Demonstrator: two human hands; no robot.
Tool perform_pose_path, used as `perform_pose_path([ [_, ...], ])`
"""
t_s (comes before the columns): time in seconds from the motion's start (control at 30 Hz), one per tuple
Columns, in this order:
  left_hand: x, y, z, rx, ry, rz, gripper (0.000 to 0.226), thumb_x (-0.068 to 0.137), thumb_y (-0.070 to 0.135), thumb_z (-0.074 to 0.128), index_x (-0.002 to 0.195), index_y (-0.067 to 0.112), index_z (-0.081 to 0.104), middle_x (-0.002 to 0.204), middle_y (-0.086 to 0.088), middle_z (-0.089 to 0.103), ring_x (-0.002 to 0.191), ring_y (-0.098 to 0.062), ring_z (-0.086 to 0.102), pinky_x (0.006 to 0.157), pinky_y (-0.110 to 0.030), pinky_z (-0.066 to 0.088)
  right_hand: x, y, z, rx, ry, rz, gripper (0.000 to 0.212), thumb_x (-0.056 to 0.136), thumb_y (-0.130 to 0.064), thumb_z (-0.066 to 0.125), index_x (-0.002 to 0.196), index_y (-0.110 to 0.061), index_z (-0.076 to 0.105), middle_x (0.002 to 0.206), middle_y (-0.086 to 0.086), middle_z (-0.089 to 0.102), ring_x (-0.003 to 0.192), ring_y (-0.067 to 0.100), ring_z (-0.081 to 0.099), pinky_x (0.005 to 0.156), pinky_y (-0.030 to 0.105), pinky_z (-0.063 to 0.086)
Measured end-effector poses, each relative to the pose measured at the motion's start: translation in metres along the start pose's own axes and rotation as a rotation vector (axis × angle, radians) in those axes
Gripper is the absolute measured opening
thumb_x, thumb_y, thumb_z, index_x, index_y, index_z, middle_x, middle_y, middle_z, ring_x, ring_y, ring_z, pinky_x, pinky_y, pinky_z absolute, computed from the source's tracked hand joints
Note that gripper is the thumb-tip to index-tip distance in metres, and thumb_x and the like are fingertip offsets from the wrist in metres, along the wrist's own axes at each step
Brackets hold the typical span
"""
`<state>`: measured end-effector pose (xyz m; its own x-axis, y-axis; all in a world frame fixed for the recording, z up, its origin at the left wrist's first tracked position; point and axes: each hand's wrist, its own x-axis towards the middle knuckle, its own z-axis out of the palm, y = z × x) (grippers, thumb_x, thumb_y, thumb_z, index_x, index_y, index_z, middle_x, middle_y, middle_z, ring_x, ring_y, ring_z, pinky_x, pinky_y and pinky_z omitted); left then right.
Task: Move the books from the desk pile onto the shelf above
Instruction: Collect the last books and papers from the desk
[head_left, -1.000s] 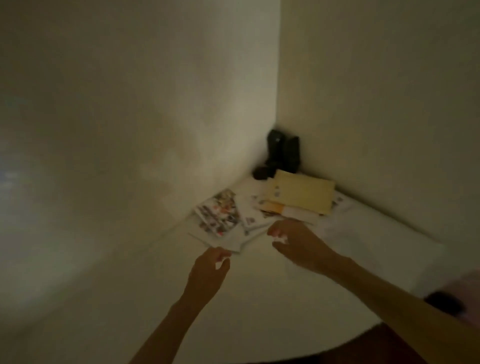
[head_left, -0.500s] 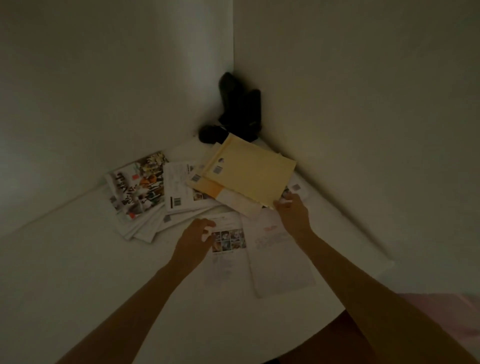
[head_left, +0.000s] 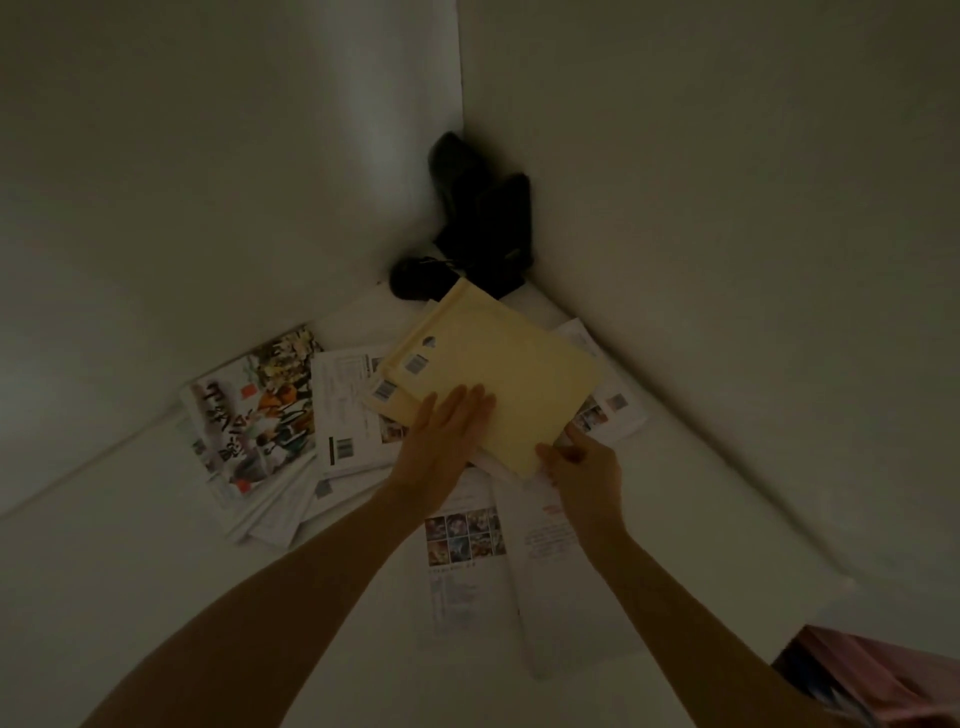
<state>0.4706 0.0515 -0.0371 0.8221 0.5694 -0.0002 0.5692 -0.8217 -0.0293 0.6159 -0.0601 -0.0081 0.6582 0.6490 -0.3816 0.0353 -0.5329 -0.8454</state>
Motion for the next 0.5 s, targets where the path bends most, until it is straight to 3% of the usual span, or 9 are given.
perform_pose_path([
  [0.07, -0.002, -0.004, 0.002, -0.001, 0.048, 0.082, 0.090, 0.056, 0.021, 0.087, 0.131, 0.006, 0.040, 0.130, -0.017, 0.056, 0.114, -0.033, 0.058, 0.091, -0.050, 0.047, -0.003, 0.000, 0.000, 0.094, -0.005, 0.007, 0.018, 0.089, -0.014, 0.063, 0.106, -0.015, 0.069, 0.073, 0.002, 0.067, 0.066, 0.014, 0.059, 0.066, 0.030, 0.050],
  [0.17, 0.003, -0.018, -0.010, -0.101, 0.193, 0.143, 0.061, 0.072, 0.015, 0.075, 0.125, 0.005, 0.046, 0.122, -0.017, 0.062, 0.110, -0.033, 0.061, 0.091, -0.053, 0.045, 0.000, -0.001, -0.012, 0.236, 0.000, 0.008, 0.017, 0.095, -0.021, 0.055, 0.101, -0.027, 0.069, 0.083, 0.000, 0.068, 0.071, 0.013, 0.062, 0.067, 0.029, 0.050],
  [0.27, 0.020, -0.031, -0.054, -0.378, 0.285, 0.045, 0.042, 0.075, 0.003, 0.067, 0.115, 0.005, 0.053, 0.106, -0.018, 0.065, 0.100, -0.028, 0.057, 0.096, -0.048, 0.045, 0.005, -0.009, -0.027, 0.230, 0.010, -0.016, 0.030, 0.094, -0.019, 0.055, 0.124, -0.016, 0.055, 0.113, 0.005, 0.061, 0.091, 0.011, 0.060, 0.071, 0.022, 0.050],
  [0.3, 0.024, -0.037, -0.071, -0.442, 0.319, 0.013, 0.031, 0.083, 0.008, 0.057, 0.113, 0.002, 0.054, 0.101, -0.020, 0.063, 0.095, -0.029, 0.055, 0.091, -0.046, 0.048, 0.007, -0.012, -0.030, 0.225, -0.022, -0.035, 0.036, 0.093, -0.018, 0.057, 0.128, -0.018, 0.049, 0.120, 0.003, 0.055, 0.097, 0.009, 0.057, 0.075, 0.020, 0.049],
  [0.37, 0.024, -0.046, -0.104, -0.537, 0.377, -0.079, 0.036, 0.091, 0.021, 0.043, 0.111, -0.006, 0.056, 0.098, -0.022, 0.062, 0.087, -0.031, 0.057, 0.080, -0.037, 0.048, 0.008, -0.026, -0.031, 0.242, -0.147, -0.090, 0.050, 0.088, -0.020, 0.064, 0.131, -0.027, 0.038, 0.129, -0.002, 0.044, 0.105, 0.005, 0.052, 0.083, 0.016, 0.047],
  [0.43, 0.012, -0.048, -0.135, -0.672, 0.432, -0.178, 0.039, 0.094, 0.026, 0.045, 0.116, -0.005, 0.053, 0.099, -0.015, 0.061, 0.086, -0.023, 0.056, 0.076, -0.024, 0.043, 0.009, -0.040, -0.025, 0.201, -0.263, -0.162, 0.072, 0.078, -0.040, 0.073, 0.135, -0.036, 0.030, 0.143, -0.002, 0.034, 0.125, 0.012, 0.043, 0.103, 0.031, 0.041],
  [0.5, -0.010, -0.052, -0.156, -0.823, 0.502, -0.307, 0.037, 0.092, 0.030, 0.043, 0.118, 0.004, 0.051, 0.099, -0.003, 0.060, 0.084, -0.014, 0.057, 0.069, -0.019, 0.044, 0.005, -0.056, -0.014, 0.175, -0.339, -0.187, 0.098, 0.069, -0.056, 0.071, 0.147, -0.032, 0.017, 0.155, -0.004, 0.020, 0.141, 0.016, 0.025, 0.113, 0.042, 0.029],
])
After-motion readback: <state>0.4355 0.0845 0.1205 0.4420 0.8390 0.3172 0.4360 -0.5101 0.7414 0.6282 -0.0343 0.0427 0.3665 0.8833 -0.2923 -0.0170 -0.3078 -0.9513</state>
